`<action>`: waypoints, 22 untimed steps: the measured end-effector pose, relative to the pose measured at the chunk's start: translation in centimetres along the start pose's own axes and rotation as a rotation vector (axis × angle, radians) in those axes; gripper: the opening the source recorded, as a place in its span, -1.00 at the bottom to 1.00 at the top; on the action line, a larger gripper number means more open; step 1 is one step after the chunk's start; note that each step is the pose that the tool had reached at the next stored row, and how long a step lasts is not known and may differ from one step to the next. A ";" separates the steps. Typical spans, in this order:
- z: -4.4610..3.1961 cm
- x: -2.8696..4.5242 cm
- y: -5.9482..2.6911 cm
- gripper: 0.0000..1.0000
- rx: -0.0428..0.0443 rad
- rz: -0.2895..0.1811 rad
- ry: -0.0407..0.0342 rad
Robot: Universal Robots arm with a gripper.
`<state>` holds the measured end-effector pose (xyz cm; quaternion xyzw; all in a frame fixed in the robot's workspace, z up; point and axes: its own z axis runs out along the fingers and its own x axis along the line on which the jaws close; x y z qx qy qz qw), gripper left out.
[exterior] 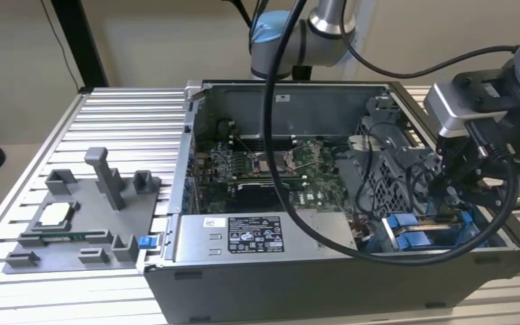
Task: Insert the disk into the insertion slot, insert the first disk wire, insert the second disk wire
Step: 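Insert the second disk wire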
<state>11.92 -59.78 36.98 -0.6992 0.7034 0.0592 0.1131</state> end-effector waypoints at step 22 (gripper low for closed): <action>1.67 1.29 1.68 -1.00 0.0652 -0.039 0.0040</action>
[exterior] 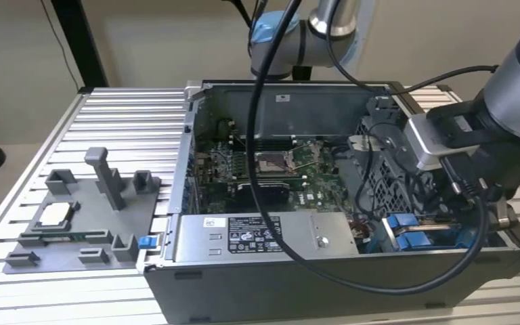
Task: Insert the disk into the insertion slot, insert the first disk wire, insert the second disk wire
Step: 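Insert the second disk wire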
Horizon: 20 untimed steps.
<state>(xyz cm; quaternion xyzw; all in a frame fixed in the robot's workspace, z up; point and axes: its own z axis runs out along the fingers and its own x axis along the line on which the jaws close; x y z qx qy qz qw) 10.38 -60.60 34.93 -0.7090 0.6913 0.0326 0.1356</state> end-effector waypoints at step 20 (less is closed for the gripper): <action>0.88 -0.25 -0.32 -1.00 -0.0016 -0.007 0.0298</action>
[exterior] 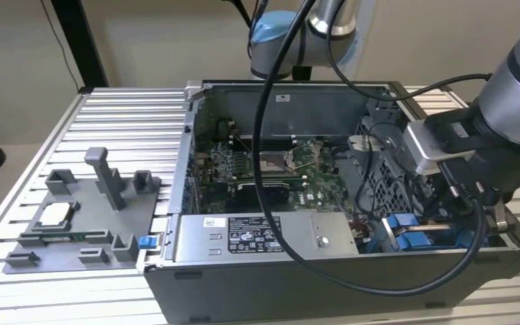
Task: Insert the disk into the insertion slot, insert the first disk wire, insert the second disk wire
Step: 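Insert the second disk wire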
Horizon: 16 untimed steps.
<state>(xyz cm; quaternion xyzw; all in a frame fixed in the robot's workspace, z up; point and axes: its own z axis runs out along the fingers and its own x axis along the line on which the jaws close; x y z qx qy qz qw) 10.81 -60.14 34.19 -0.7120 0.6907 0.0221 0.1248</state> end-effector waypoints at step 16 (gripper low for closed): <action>0.13 -0.85 -0.79 -1.00 -0.0028 -0.006 0.0434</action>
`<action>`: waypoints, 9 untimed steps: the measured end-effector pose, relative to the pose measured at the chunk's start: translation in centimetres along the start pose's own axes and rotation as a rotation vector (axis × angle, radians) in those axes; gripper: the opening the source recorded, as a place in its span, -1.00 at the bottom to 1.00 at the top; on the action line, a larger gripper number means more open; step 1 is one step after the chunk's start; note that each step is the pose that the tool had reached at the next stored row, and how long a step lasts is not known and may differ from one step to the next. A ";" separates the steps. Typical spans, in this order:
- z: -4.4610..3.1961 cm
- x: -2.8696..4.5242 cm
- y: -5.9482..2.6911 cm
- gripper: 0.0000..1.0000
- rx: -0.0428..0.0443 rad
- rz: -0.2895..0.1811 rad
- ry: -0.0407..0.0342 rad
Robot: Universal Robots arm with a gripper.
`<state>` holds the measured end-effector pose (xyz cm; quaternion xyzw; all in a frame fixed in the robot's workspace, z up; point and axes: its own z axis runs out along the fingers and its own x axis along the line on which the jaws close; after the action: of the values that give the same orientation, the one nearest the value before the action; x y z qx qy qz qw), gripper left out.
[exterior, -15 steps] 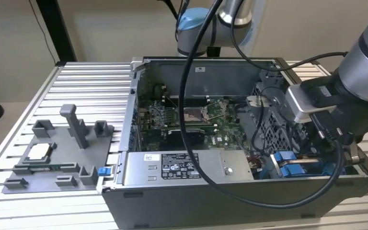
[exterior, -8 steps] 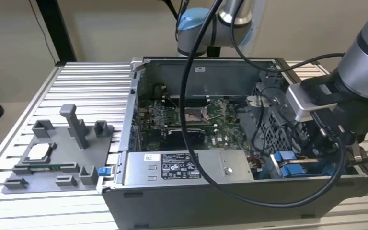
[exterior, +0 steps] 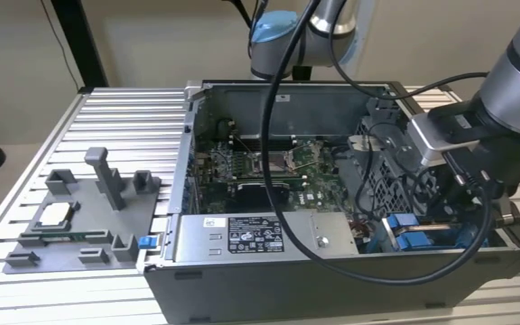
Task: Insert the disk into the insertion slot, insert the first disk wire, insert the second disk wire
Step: 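Insert the second disk wire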
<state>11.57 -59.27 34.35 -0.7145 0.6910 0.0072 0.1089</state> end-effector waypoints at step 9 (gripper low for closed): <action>0.18 -0.11 -0.07 -1.00 0.0001 0.001 0.0002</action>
<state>11.66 -59.13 34.20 -0.7144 0.6912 0.0071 0.1088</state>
